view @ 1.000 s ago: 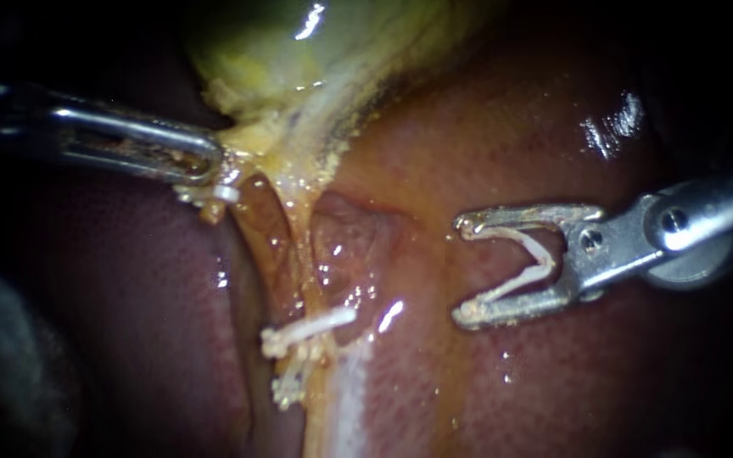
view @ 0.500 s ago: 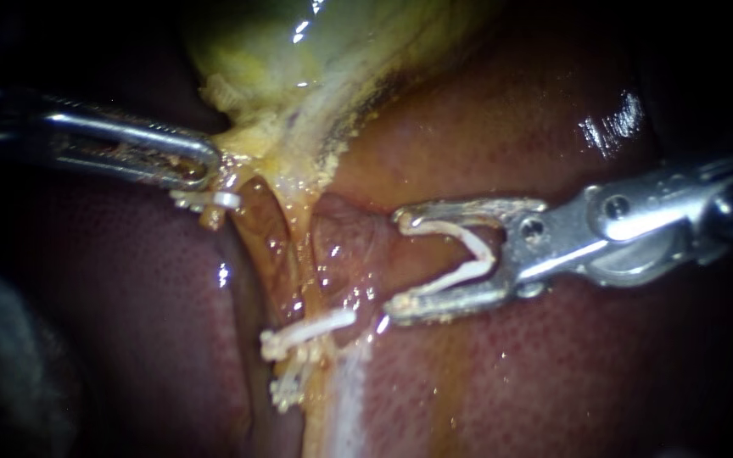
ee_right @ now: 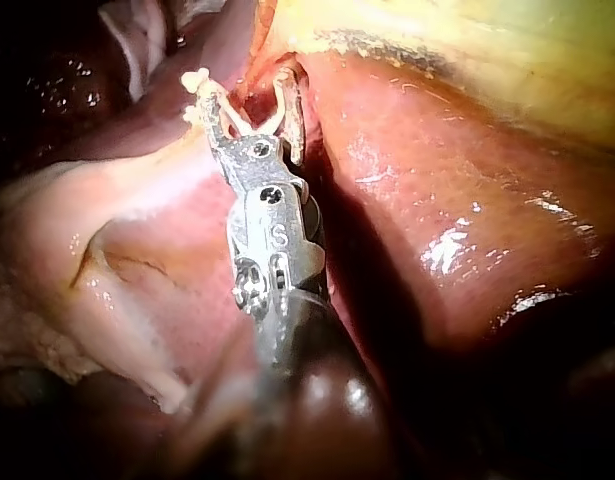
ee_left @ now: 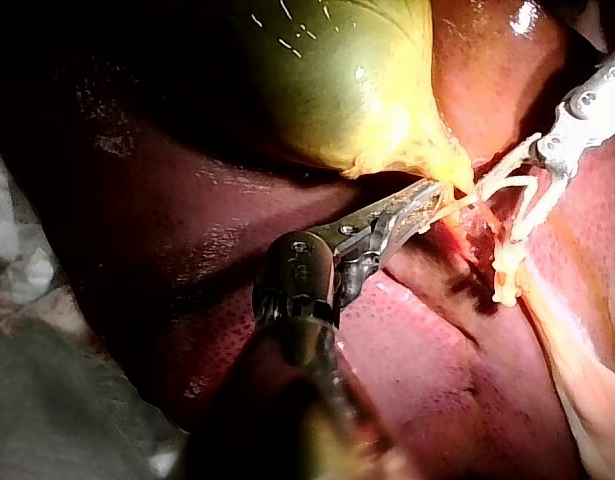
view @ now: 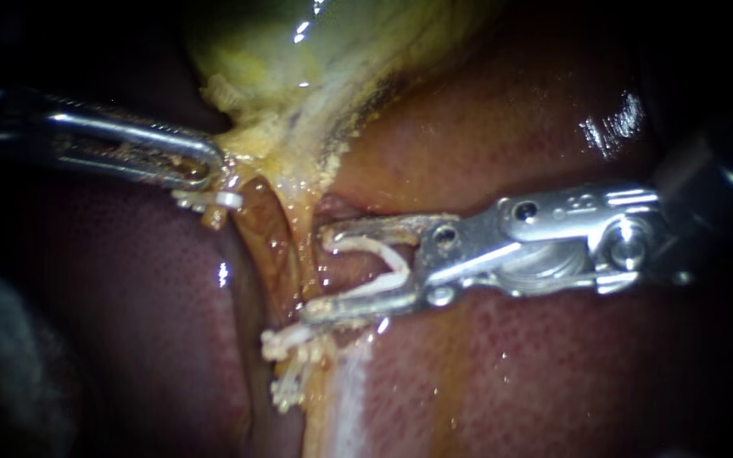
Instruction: Clipping second clip right tube
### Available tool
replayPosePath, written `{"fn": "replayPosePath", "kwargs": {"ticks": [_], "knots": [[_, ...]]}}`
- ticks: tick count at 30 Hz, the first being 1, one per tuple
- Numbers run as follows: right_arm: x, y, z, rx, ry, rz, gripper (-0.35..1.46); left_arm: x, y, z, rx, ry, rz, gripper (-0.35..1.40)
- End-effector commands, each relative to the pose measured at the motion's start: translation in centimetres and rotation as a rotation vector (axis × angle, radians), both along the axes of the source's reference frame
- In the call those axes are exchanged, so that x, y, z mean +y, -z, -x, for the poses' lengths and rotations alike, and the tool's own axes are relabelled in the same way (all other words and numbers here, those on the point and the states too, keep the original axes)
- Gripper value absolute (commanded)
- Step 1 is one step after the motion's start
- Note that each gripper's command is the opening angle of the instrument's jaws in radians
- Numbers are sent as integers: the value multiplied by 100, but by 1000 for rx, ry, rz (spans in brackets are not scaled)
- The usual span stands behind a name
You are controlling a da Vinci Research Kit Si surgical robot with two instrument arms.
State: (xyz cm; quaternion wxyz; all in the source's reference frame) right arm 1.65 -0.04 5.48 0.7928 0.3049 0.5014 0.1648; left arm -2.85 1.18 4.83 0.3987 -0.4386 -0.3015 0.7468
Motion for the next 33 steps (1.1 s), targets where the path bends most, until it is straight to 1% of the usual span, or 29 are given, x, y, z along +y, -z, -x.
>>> {"fn": "replayPosePath", "kwargs": {"ticks": [1, 5, 9, 11, 16, 21, 23, 28, 31, 32, 33], "knots": [[-2, -3, -3, 4, -4, -16, 46, 0, 0, 0, 1, 0, 0, -35], [-9, -13, -14, 27, -1, -58, 46, 0, 0, 0, 1, 0, 0, -35], [-15, -20, -22, 73, -9, -121, 46, 0, 0, 1, 1, 1, 0, -35], [-15, -22, -25, 92, -15, -135, 46, 0, 0, 1, 1, 1, 0, -35], [-14, -22, -32, 138, -49, -181, 46, 0, -1, 1, 1, 1, 0, -35], [-14, -14, -31, 197, -63, -213, 47, 0, -2, 1, 1, 0, 0, -35], [-13, -6, -30, 219, -57, -229, 47, 0, -3, 1, 1, 0, 1, -35], [-18, 17, -31, 256, -14, -250, 44, 0, -4, 1, 1, 0, 1, -35], [-23, 24, -33, 269, 7, -262, 41, 0, -4, 1, 1, 0, 1, -35], [-25, 27, -34, 273, 20, -264, 41, 0, -4, 1, 1, 0, 1, -35], [-26, 28, -34, 274, 23, -264, 40, 0, -4, 1, 1, 0, 1, -35]]}}
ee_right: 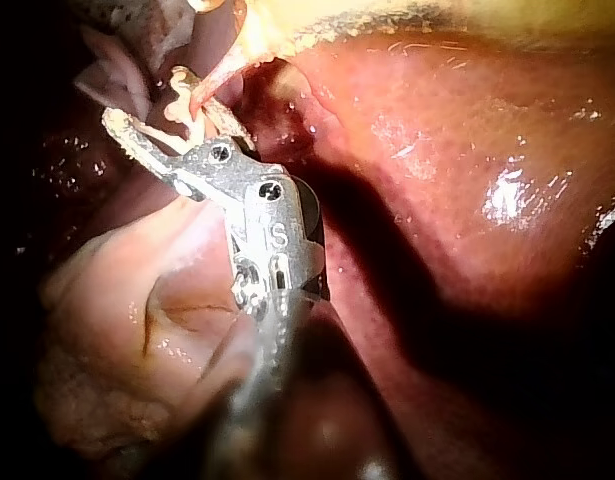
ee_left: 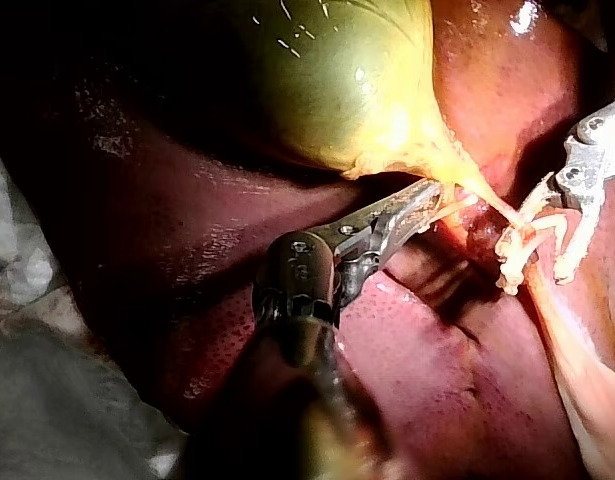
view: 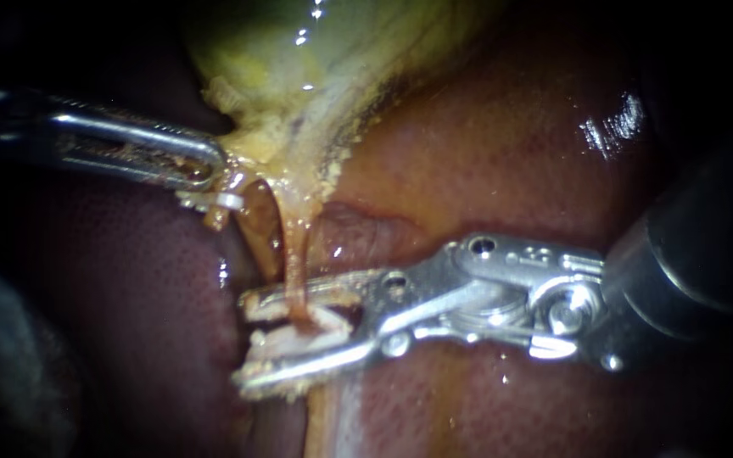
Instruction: Clipping second clip right tube
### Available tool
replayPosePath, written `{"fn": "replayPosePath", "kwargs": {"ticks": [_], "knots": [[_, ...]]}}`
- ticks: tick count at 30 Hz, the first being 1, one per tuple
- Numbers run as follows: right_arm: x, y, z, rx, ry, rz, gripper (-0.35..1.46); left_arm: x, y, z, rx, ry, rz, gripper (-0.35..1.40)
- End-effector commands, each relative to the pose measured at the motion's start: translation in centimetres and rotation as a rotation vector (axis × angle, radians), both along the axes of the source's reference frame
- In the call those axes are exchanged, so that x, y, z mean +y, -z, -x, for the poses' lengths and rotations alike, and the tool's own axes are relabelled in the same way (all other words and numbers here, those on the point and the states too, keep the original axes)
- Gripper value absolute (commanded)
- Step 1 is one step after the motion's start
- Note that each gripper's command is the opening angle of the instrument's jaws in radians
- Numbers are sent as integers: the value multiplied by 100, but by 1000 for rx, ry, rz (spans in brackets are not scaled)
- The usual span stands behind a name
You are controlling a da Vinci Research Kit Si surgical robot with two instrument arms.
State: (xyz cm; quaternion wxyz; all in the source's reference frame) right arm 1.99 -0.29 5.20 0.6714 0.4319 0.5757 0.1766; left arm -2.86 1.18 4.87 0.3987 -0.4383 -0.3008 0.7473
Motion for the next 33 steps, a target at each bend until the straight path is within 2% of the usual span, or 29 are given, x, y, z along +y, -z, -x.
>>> {"fn": "replayPosePath", "kwargs": {"ticks": [1, 4, 8, 15, 17, 18, 22, 33], "knots": [[-1, 1, 0, 0, 3, 1, 39, 0, 0, 0, -1, 0, 0, -35], [-1, 1, -1, -10, -5, -20, 34, 0, 0, 0, -1, 0, 0, -35], [4, -1, 1, -27, -18, -41, 17, 0, 0, 0, -1, 0, 0, -35], [7, -3, 3, -57, -20, -94, -6, 0, 0, 0, -1, 0, 0, -35], [7, -2, 3, -67, -20, -116, -19, 0, 0, 0, -1, 0, 0, -35], [7, -2, 4, -80, -18, -149, -35, 0, 0, 0, -1, 0, 0, -35], [7, -3, 9, -109, -13, -219, -35, 0, -1, 0, -1, 0, 0, -35], [5, -9, 10, -125, -11, -216, -35, 2, -2, 1, 0, 1, 0, -35]]}}
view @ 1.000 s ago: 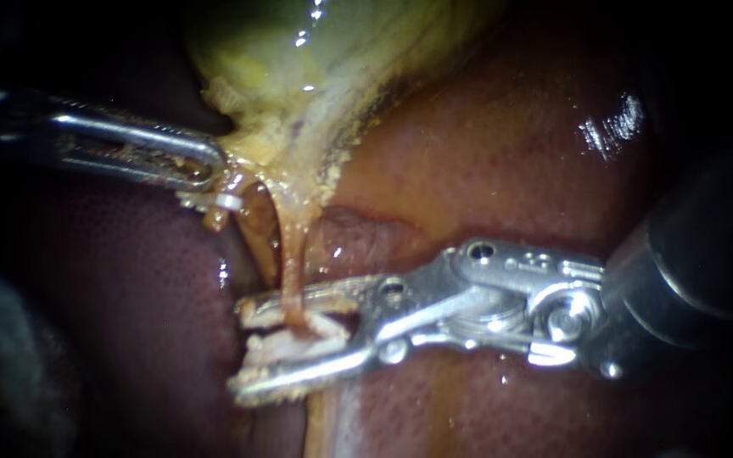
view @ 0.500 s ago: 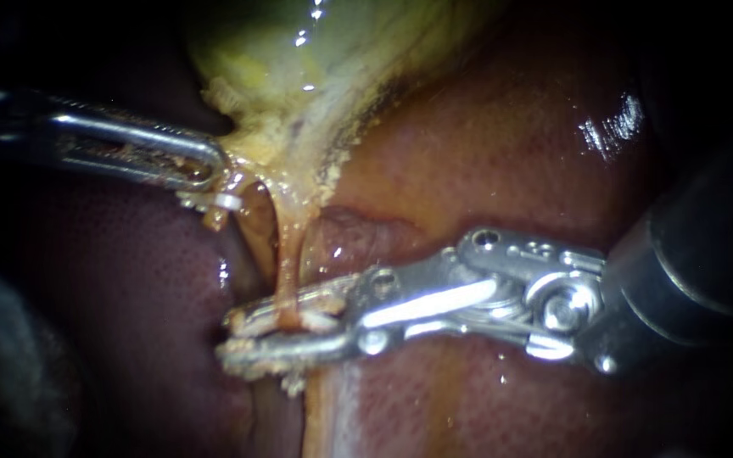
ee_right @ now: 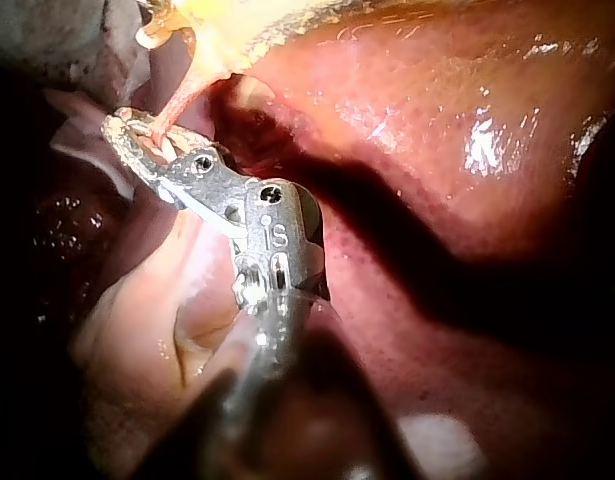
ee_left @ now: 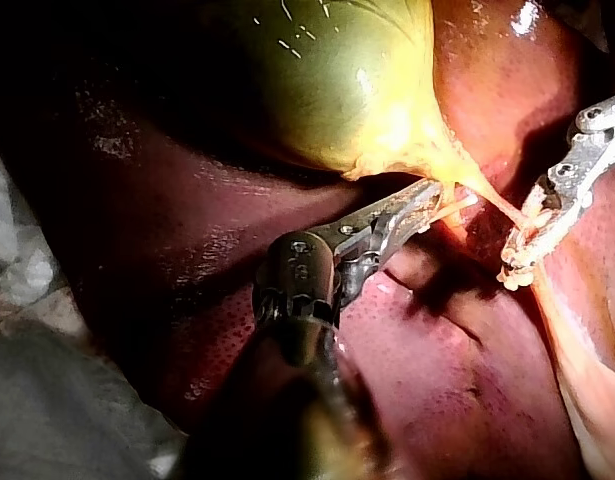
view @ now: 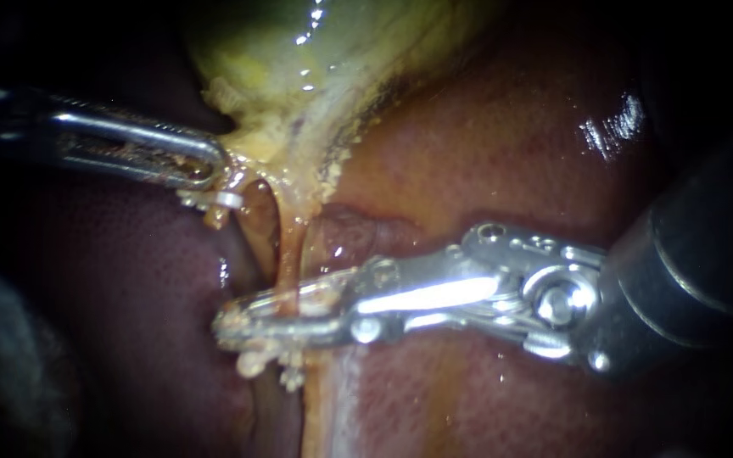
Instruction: Clipping second clip right tube
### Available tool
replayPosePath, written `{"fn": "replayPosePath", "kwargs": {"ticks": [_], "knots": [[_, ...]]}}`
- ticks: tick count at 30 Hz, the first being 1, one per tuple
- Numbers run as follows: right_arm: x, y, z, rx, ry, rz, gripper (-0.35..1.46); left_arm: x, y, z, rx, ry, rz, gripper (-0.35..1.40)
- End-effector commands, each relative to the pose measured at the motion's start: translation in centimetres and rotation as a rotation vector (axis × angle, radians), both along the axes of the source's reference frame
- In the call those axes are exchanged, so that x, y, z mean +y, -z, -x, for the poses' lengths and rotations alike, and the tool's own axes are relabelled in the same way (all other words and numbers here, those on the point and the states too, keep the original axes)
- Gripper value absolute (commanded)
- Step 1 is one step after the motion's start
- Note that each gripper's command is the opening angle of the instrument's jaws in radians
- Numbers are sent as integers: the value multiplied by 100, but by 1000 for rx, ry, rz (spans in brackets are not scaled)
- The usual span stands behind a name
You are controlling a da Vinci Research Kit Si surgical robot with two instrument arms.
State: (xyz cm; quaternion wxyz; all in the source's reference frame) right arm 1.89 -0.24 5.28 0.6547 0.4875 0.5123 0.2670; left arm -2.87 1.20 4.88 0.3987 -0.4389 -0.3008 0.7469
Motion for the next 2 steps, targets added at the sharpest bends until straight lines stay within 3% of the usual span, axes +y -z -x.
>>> {"fn": "replayPosePath", "kwargs": {"ticks": [1, 2], "knots": [[-1, -1, 0, -1, -1, 1, -35, 0, 0, 0, 1, 0, 0, -35], [-2, -1, 0, -3, -1, -4, -35, 0, 0, 0, 1, 0, 0, -35]]}}
